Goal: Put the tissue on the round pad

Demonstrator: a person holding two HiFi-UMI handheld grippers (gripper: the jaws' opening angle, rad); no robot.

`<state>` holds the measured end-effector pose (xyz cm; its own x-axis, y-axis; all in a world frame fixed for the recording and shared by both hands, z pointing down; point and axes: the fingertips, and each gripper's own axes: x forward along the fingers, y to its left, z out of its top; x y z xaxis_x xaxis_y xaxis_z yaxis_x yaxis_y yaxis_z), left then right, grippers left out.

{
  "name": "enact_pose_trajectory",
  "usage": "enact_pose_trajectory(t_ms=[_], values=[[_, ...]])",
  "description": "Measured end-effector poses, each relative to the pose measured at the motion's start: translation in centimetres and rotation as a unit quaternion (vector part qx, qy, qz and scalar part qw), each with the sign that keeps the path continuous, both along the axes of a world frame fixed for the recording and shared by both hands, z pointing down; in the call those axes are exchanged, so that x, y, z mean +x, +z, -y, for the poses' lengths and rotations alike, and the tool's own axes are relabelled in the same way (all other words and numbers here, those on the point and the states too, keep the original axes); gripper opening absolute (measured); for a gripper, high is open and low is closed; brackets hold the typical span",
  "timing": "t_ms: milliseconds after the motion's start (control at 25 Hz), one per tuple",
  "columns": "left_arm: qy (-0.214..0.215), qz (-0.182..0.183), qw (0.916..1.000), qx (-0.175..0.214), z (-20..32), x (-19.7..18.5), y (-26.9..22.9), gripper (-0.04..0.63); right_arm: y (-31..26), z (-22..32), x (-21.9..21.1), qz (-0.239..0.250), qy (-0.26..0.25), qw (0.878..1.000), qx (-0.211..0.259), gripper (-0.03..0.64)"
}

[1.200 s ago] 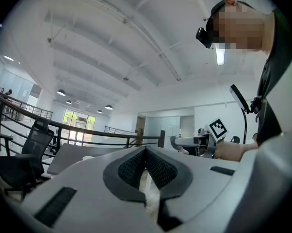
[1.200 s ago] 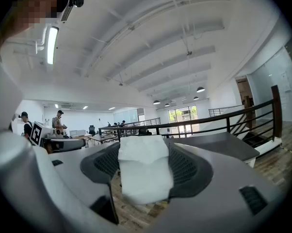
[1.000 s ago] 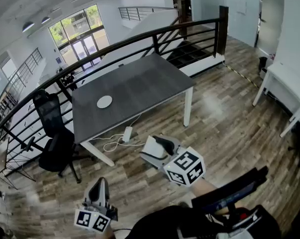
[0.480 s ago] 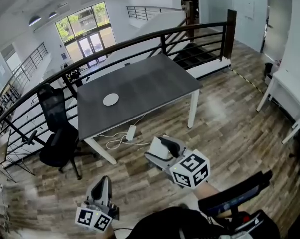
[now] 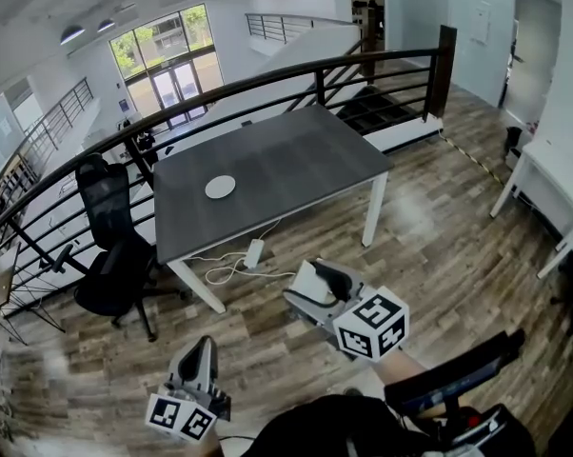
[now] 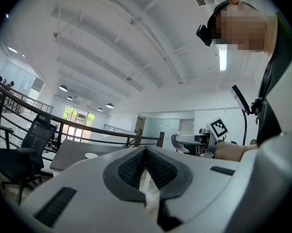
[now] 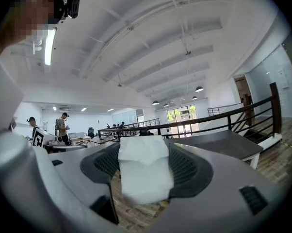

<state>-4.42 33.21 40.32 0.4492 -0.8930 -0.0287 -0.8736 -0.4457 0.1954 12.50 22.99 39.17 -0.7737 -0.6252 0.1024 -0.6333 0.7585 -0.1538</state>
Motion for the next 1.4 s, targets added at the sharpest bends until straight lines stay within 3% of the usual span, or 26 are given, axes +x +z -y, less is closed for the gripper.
enact_pose_trajectory(t_ms=[360, 680, 920, 1400], values=[[0.012, -0.007, 0.9999, 0.006, -0.2, -2.8, 1.1, 0.003, 0.5, -0.9, -1.9, -0.001, 0.020, 1.000, -0.006, 0.313], [-0.011, -0.010, 0.9999, 0.005, 1.3, -3.7, 1.2, 0.003, 0.5, 0.9, -3.3, -0.004, -0.005, 1.000, 0.006, 0.313], [-0.028, 0.000, 0.9996, 0.002, 4.2, -3.1, 0.7, 0.003, 0.6, 4.8, -3.3, 0.004, -0.024, 1.000, 0.007, 0.312], [-0.061, 0.018, 0.9980, -0.002, 15.4, -0.6, -0.6, 0.003, 0.3, 16.1, -2.2, 0.019, -0.068, 0.997, -0.003, 0.313]])
